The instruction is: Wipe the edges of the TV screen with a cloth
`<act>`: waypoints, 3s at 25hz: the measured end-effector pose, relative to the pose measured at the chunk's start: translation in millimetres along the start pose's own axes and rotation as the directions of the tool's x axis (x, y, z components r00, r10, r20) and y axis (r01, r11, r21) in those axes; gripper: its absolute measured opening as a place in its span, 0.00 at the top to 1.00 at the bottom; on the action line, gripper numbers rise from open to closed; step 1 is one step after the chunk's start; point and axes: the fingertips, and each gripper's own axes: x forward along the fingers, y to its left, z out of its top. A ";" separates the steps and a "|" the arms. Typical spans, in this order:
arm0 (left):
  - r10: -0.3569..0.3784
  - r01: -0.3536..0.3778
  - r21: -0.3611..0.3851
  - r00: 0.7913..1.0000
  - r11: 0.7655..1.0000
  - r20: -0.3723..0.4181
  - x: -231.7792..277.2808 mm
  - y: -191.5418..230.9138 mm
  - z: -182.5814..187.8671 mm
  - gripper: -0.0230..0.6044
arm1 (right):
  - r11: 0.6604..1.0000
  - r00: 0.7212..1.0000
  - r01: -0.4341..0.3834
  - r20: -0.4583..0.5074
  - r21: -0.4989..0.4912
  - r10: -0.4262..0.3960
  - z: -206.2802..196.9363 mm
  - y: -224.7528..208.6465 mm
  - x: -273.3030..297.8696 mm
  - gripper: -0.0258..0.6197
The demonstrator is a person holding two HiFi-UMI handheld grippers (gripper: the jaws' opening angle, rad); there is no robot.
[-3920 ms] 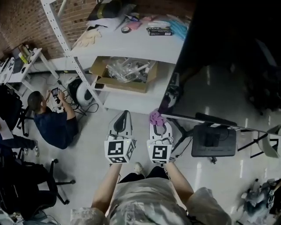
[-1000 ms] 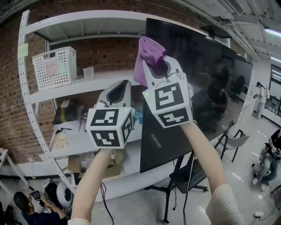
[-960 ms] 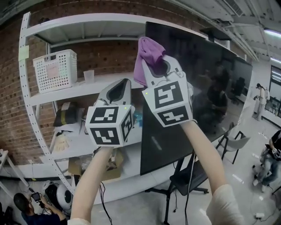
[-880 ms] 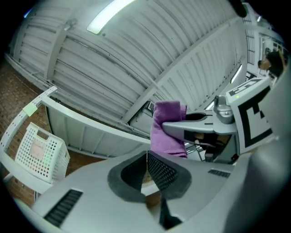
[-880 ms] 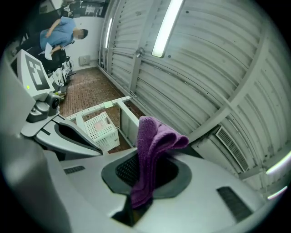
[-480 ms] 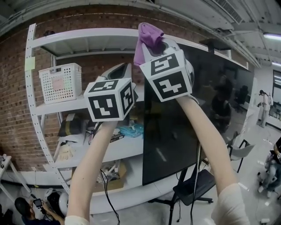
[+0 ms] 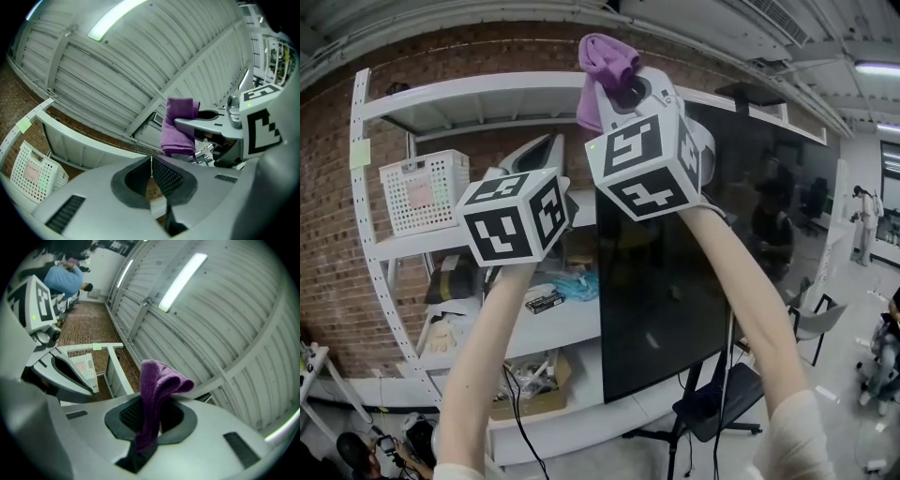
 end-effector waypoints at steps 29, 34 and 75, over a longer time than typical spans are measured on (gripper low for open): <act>0.003 -0.004 0.094 1.000 0.996 0.011 -5.9 -50.9 20.0 0.93 | 0.613 0.972 -0.228 -0.142 -0.757 0.187 -41.3 28.0 15.0 0.88; 0.015 -0.017 0.100 1.000 0.995 0.020 7.5 -66.4 19.5 0.93 | 0.625 0.971 -0.236 -0.149 -0.744 0.189 -62.1 10.3 13.7 0.88; -0.111 0.117 -0.018 0.975 0.993 0.192 264.5 -388.4 -74.9 0.93 | 0.505 0.933 -0.359 -0.321 -0.785 0.164 -387.1 -238.7 -37.1 0.88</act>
